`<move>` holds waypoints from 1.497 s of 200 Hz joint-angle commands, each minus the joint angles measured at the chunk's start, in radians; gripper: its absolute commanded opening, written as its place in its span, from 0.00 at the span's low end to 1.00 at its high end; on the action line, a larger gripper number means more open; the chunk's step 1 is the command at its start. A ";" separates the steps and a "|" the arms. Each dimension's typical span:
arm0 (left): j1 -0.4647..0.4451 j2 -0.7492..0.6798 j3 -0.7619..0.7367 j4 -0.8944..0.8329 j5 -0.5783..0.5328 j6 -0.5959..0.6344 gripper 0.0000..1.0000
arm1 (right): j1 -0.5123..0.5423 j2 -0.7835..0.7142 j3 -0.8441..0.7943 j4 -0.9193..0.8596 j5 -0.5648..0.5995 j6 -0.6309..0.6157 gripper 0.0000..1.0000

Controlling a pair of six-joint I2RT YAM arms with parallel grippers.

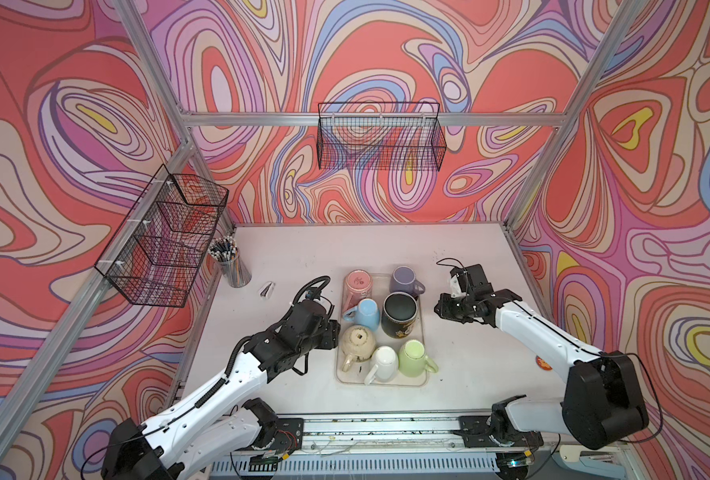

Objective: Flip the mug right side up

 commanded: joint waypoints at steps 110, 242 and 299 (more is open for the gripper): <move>0.001 -0.047 0.225 -0.278 -0.031 0.184 0.95 | 0.018 0.155 0.153 0.096 0.024 -0.098 0.34; 0.013 -0.073 0.167 -0.200 -0.049 0.239 0.94 | 0.106 0.220 0.233 -0.036 0.106 -0.153 0.37; 0.079 -0.078 0.157 -0.181 0.044 0.235 0.93 | 0.106 0.305 0.295 -0.027 0.125 -0.143 0.35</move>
